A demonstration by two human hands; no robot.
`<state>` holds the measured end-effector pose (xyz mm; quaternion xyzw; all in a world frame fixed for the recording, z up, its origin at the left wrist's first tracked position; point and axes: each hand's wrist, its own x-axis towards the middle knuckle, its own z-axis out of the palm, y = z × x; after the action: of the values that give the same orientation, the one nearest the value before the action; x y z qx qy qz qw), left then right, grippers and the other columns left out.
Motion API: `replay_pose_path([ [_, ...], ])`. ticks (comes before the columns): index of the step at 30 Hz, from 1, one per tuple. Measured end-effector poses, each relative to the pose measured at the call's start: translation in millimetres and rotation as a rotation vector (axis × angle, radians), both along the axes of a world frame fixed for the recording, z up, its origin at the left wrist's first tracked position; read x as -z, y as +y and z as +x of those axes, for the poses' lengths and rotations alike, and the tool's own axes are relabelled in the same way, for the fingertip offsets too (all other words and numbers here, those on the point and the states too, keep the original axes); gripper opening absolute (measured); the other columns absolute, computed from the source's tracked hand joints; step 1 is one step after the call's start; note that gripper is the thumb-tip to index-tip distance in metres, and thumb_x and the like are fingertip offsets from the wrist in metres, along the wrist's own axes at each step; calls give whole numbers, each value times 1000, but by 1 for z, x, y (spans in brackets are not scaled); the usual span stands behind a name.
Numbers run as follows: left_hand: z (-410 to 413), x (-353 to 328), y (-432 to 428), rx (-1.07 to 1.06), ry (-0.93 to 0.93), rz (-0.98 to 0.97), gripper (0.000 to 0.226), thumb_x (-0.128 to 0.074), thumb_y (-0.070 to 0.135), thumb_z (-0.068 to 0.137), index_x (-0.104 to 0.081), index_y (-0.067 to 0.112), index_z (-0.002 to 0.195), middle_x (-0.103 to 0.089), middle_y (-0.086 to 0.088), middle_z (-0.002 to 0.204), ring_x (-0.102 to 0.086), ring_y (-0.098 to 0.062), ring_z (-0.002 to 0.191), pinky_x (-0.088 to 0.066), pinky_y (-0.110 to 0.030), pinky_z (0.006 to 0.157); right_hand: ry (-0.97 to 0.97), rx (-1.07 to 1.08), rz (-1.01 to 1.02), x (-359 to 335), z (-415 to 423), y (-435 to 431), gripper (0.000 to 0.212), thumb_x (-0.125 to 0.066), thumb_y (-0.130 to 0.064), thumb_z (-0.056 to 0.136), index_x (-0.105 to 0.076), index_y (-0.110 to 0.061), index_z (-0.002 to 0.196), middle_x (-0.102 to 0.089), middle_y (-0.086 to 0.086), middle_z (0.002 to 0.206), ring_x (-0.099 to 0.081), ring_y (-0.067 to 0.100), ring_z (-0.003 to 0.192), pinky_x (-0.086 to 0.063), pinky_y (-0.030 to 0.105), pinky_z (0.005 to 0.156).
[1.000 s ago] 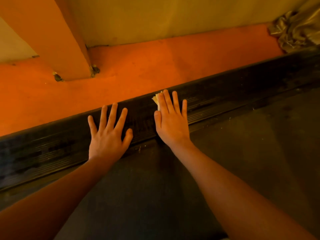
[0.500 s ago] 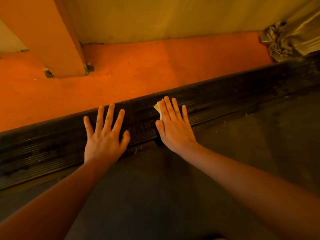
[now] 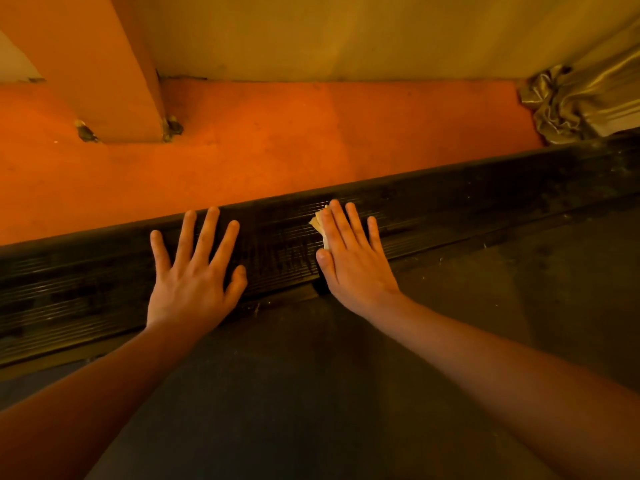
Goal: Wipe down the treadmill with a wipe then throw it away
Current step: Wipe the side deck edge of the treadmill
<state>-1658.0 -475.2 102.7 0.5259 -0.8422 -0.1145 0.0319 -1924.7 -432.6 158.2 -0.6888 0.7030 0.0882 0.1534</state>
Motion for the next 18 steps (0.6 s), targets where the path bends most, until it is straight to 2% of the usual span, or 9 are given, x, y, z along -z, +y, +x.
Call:
replay_pose_path([
  [3, 0, 0, 0, -2, -4, -7, 72, -27, 53, 99, -22, 21, 163, -10, -12, 171, 0, -36, 158, -7, -75, 117, 28, 1, 1, 1, -4, -4, 61, -12, -48, 111, 8, -24, 164, 16, -3, 171, 23, 18, 155, 11, 49, 126],
  [8, -1, -2, 0, 12, -7, 4, 72, -27, 52, 99, -22, 20, 162, -11, -13, 171, -2, -37, 157, -7, -76, 115, -20, 177, -80, 8, 18, -31, 62, -11, -46, 110, 5, -23, 165, 12, 0, 172, 20, 23, 156, 13, 51, 125],
  [14, -1, -4, 0, 2, -2, 12, 71, -27, 52, 99, -24, 19, 162, -11, -12, 170, -2, -37, 157, -8, -77, 116, -24, 164, -34, 0, 12, 10, 60, -14, -45, 111, 5, -24, 164, 12, -1, 172, 21, 20, 156, 10, 53, 126],
  [18, -1, -5, -1, 0, -11, 26, 70, -27, 52, 100, -23, 20, 162, -12, -12, 170, -2, -37, 157, -7, -76, 116, -28, 202, -62, 6, 8, -29, 61, -13, -46, 111, 3, -24, 165, 11, -1, 172, 20, 23, 156, 10, 54, 126],
])
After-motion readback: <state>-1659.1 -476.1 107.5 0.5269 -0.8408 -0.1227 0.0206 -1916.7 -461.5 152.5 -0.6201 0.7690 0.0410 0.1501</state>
